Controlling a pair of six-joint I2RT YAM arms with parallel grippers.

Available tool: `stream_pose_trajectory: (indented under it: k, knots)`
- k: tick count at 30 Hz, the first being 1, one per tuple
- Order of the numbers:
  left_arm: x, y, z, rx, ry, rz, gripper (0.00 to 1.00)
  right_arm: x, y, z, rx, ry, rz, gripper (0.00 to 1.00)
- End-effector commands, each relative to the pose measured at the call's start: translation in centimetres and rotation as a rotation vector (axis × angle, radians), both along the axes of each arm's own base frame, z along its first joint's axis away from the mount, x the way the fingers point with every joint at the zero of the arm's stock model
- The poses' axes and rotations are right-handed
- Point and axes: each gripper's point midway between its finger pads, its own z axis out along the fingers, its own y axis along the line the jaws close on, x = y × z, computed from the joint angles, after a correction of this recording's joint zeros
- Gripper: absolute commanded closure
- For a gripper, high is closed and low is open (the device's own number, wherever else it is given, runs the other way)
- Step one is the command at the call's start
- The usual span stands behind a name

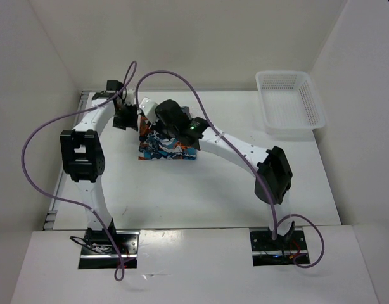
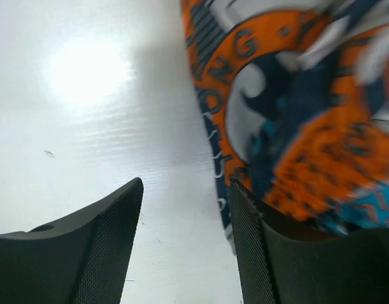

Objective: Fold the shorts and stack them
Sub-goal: Fold the shorts

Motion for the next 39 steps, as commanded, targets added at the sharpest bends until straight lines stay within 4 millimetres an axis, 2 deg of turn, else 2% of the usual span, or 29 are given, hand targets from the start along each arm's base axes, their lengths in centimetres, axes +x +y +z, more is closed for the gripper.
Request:
stream_pose_trajectory:
  k: [1, 2, 4, 6, 8, 9, 10, 13, 14, 16, 18, 19, 20, 22, 23, 25, 27, 28, 29, 30, 34, 36, 39]
  knots:
    - [1.2, -1.9, 8.6, -0.096, -0.180, -0.059, 0.35, 0.5, -2.5, -0.6, 0.005, 0.009, -0.061, 0.66]
    - [1.4, -4.0, 9.4, -0.118, -0.198, -0.107, 0.33, 1.2, -3.7, -0.5, 0.013, 0.016, -0.092, 0.72]
    - [1.4, -6.0, 9.9, -0.112, -0.211, -0.148, 0.26, 1.8, -5.0, -2.1, 0.024, 0.060, -0.133, 0.72]
    - [1.3, -8.5, 9.1, -0.099, -0.194, -0.194, 0.21, 2.8, -6.6, -3.0, 0.040, 0.101, -0.165, 0.73]
    - [1.3, -9.6, 6.9, -0.079, -0.149, -0.211, 0.14, 3.5, -8.1, -5.4, 0.017, 0.145, -0.198, 0.72]
    - [1.1, -10.5, 6.2, -0.066, -0.134, -0.229, 0.14, 3.4, -7.9, -5.5, 0.027, 0.154, -0.194, 0.69]
    - [1.4, -10.4, 4.7, -0.033, -0.116, -0.221, 0.10, 3.6, -8.7, -6.4, 0.016, 0.166, -0.209, 0.67]
    - [2.2, -10.3, 3.0, 0.009, -0.113, -0.210, 0.07, 3.9, -9.9, -7.9, 0.004, 0.198, -0.234, 0.58]
    - [2.7, -10.2, 3.1, 0.017, -0.134, -0.204, 0.07, 3.9, -9.9, -8.0, 0.010, 0.202, -0.240, 0.53]
    - [2.7, -10.0, 2.2, 0.027, -0.115, -0.200, 0.10, 4.0, -10.4, -8.5, 0.026, 0.234, -0.240, 0.44]
    - [3.0, -9.9, 2.0, 0.037, -0.116, -0.195, 0.20, 3.4, -10.3, -9.4, 0.046, 0.289, -0.223, 0.37]
    - [3.0, -9.7, 2.0, 0.045, -0.117, -0.191, 0.34, 2.7, -10.4, -10.3, 0.035, 0.319, -0.210, 0.35]
    - [2.8, -9.7, 1.7, 0.046, -0.106, -0.191, 0.39, 2.0, -10.4, -11.2, 0.034, 0.349, -0.203, 0.33]
    - [2.5, -9.5, 1.3, 0.055, -0.096, -0.187, 0.47, 1.2, -10.3, -11.6, 0.050, 0.390, -0.166, 0.27]
    - [2.6, -9.3, 1.3, 0.063, -0.097, -0.183, 0.57, 0.6, -10.3, -12.3, 0.052, 0.418, -0.165, 0.25]
    - [2.6, -9.2, 1.3, 0.072, -0.097, -0.179, 0.67, 0.0, -9.9, -12.7, 0.066, 0.449, -0.145, 0.20]
    - [3.2, -9.3, 2.7, 0.067, -0.132, -0.177, 0.74, 0.3, -10.3, -13.3, 0.067, 0.463, -0.164, 0.18]
    - [3.4, -9.3, 3.1, 0.066, -0.145, -0.177, 0.74, 0.2, -10.4, -13.8, 0.060, 0.471, -0.166, 0.17]
    - [3.7, -9.7, 4.3, 0.045, -0.172, -0.185, 0.74, 0.5, -10.7, -13.8, 0.066, 0.476, -0.169, 0.16]
    - [4.2, -10.1, 6.3, 0.027, -0.213, -0.191, 0.74, 0.6, -11.2, -14.1, 0.062, 0.482, -0.180, 0.16]
    - [5.2, -10.3, 10.2, -0.041, -0.283, -0.204, 0.68, 0.2, -11.3, -14.8, 0.051, 0.490, -0.167, 0.16]
    - [5.9, -8.9, 10.1, -0.044, -0.280, -0.178, 0.64, 0.2, -11.1, -15.2, 0.054, 0.496, -0.160, 0.16]
    - [6.2, -8.0, 8.4, -0.048, -0.240, -0.162, 0.58, 0.6, -10.8, -15.0, 0.060, 0.489, -0.159, 0.16]
